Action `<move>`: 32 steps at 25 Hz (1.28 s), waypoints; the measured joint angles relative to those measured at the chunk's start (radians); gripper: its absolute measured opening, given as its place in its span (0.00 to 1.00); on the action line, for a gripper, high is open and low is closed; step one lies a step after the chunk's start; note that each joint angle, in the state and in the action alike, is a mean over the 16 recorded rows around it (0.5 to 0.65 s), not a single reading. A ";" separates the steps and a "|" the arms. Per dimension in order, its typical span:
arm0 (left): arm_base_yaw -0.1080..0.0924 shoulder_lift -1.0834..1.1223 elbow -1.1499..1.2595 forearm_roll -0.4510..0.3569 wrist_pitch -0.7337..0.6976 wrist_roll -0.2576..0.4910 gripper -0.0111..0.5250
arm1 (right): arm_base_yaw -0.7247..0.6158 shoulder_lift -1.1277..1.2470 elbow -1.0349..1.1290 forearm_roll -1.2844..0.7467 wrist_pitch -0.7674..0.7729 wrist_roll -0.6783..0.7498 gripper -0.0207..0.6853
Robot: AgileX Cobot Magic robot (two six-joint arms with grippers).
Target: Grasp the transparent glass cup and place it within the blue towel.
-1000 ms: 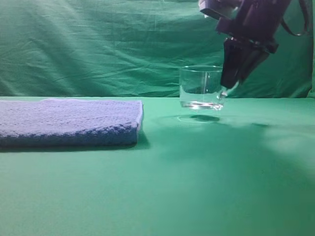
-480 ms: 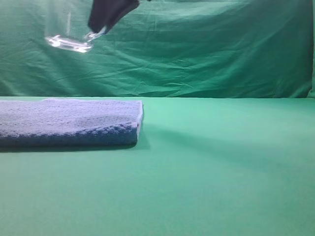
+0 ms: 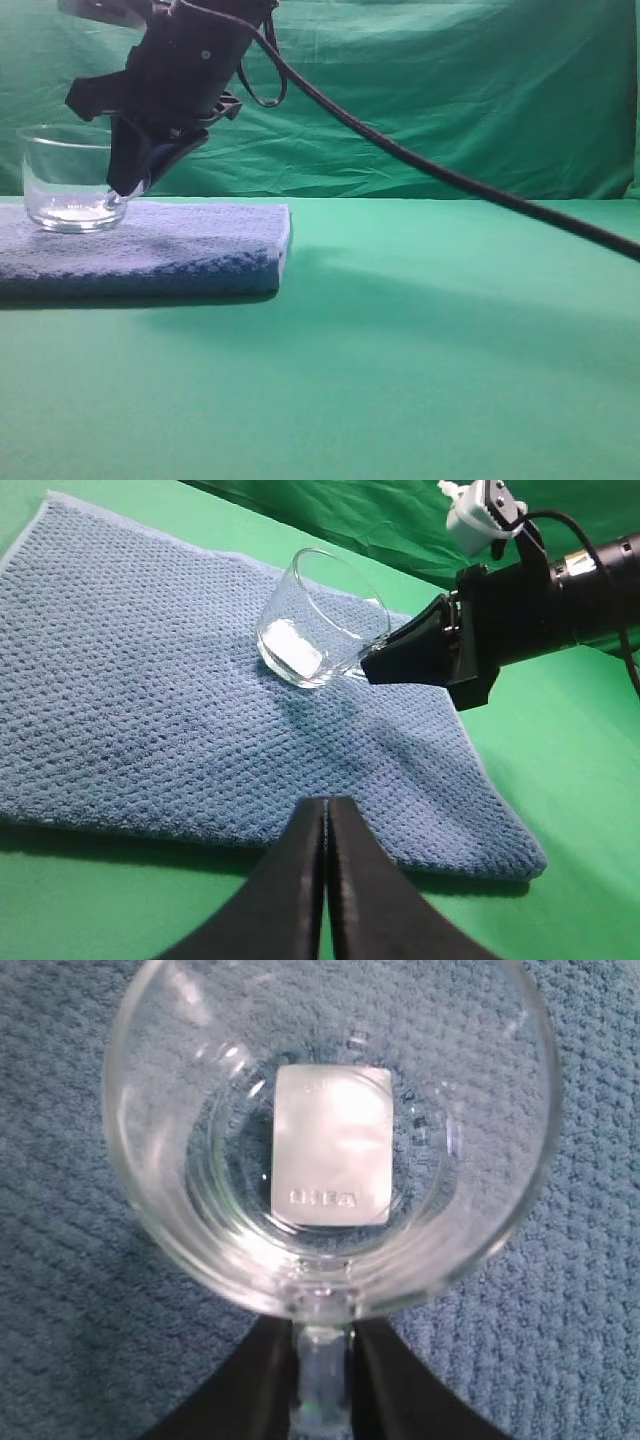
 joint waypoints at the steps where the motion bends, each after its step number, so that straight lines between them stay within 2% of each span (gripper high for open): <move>1: 0.000 0.000 0.000 0.000 0.000 0.000 0.02 | 0.000 -0.013 -0.012 -0.010 0.019 0.025 0.61; 5: 0.000 0.000 0.000 0.000 0.000 0.000 0.02 | 0.000 -0.080 -0.056 -0.069 0.118 0.148 0.52; 12: 0.000 0.000 0.000 0.000 0.000 0.000 0.02 | 0.000 -0.238 -0.079 -0.209 0.272 0.365 0.17; 15: 0.000 0.000 0.000 0.000 0.000 0.000 0.02 | 0.000 -0.321 -0.026 -0.257 0.291 0.418 0.07; 21: 0.000 0.000 0.000 0.000 0.000 0.000 0.02 | 0.000 -0.511 0.218 -0.289 0.205 0.463 0.03; 32: 0.000 0.000 0.000 0.000 0.000 0.000 0.02 | 0.000 -0.952 0.899 -0.209 -0.168 0.466 0.03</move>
